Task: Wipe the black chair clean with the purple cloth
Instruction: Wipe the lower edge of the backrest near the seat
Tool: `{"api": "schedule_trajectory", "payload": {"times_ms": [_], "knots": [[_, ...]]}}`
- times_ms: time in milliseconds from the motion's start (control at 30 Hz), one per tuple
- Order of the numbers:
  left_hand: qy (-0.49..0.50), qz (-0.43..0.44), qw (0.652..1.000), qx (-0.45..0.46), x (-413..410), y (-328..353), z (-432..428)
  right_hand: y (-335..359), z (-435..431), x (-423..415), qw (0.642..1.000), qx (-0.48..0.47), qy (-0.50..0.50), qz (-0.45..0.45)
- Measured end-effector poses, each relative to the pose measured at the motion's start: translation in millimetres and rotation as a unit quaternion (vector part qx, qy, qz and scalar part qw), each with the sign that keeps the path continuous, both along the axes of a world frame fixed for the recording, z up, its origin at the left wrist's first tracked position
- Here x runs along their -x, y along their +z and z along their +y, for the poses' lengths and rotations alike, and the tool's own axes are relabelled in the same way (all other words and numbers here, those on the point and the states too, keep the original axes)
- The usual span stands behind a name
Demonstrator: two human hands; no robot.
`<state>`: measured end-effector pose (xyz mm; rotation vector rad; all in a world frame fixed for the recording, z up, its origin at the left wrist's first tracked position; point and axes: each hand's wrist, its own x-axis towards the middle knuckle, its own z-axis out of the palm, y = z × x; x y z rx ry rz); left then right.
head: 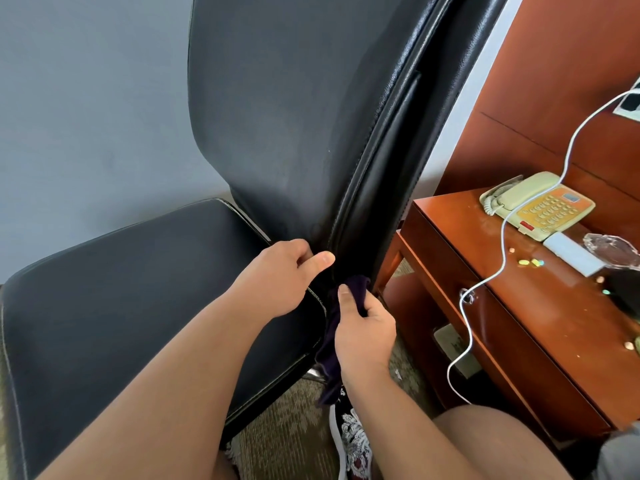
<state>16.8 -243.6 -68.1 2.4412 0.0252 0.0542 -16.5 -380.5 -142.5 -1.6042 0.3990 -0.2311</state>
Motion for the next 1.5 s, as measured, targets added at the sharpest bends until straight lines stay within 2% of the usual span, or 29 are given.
{"api": "schedule_trajectory", "payload": {"times_ms": [200,433,567,833,1000,1167,1300,1400,1500], "knots": [[0.021,0.003,0.999,0.038,-1.1,-1.1,1.0,25.8,14.6,13.7,0.984,0.105,0.035,-0.139],[0.015,0.004,0.999,0.051,-5.7,-0.4,4.7,25.6,2.7,8.1,0.953,0.182,0.063,-0.235],[0.019,0.003,0.998,0.055,-5.4,0.1,4.2,4.3,-5.1,1.4,0.956,0.201,0.065,-0.201],[0.025,0.014,0.999,0.045,-2.0,1.6,1.6,-17.1,-6.6,-0.1,0.981,0.157,0.052,-0.100],[0.027,0.015,0.999,0.037,-2.9,2.3,1.3,-7.0,-8.1,-1.3,0.983,0.135,0.038,-0.118],[0.026,0.013,0.998,0.050,-4.7,1.9,1.7,11.1,1.4,1.4,0.968,0.134,0.040,-0.206],[0.025,0.013,0.998,0.053,-4.4,1.9,1.2,12.1,0.9,0.1,0.970,0.108,0.049,-0.212],[0.028,0.015,0.998,0.049,-3.5,2.0,1.2,2.2,-1.6,-0.6,0.983,0.069,0.042,-0.167],[0.027,0.022,0.998,0.055,-1.9,2.9,1.2,-13.3,-7.4,-4.9,1.000,-0.020,-0.001,-0.020]]}}
